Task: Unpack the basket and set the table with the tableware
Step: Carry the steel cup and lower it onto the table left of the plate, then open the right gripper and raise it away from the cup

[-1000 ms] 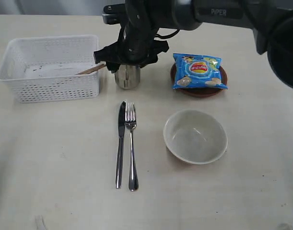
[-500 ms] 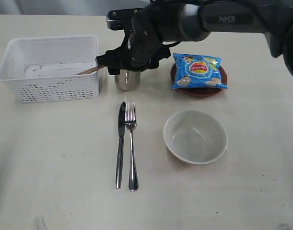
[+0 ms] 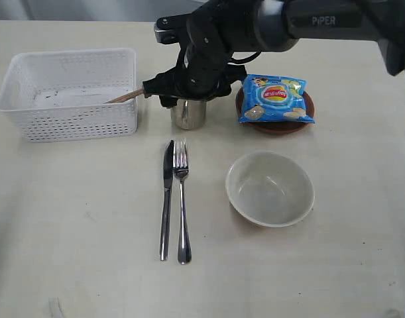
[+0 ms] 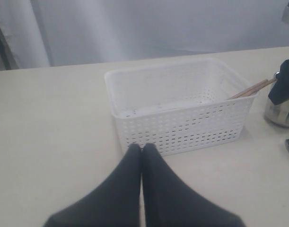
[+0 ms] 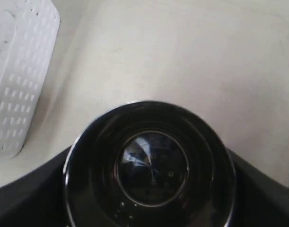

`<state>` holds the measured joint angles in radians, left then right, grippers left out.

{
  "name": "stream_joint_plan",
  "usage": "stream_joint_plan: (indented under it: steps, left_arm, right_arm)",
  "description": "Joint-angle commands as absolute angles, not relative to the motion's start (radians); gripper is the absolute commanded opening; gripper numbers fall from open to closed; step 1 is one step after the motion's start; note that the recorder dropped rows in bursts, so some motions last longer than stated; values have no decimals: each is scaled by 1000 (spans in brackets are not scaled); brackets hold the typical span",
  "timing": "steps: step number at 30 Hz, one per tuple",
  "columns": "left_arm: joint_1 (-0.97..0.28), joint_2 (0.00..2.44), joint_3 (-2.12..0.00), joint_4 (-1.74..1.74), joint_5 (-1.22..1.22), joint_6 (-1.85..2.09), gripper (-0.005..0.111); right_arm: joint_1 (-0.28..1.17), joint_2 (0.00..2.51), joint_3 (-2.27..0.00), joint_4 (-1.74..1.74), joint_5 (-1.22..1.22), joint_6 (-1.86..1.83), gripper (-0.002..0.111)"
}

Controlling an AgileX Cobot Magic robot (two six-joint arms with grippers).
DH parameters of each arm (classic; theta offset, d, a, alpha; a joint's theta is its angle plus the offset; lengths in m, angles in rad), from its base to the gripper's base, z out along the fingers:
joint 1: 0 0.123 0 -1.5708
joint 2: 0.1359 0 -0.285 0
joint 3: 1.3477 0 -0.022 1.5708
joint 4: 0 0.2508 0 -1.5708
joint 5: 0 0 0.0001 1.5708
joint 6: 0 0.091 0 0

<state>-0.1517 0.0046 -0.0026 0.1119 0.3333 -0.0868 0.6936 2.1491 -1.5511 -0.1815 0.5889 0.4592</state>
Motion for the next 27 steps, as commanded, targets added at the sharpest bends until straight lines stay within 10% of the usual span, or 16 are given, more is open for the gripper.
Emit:
stream_joint_plan:
  steps: [1,6,27]
  left_arm:
    - [-149,0,0,109,326,-85,0]
    - [-149,0,0,109,326,-85,0]
    - [-149,0,0,109,326,-85,0]
  right_arm:
    - [688,2145,-1548,-192,601,448,38]
    - [688,2132,-1548,-192,632,448,69]
    - [688,2112,-1557,-173,621,422,72]
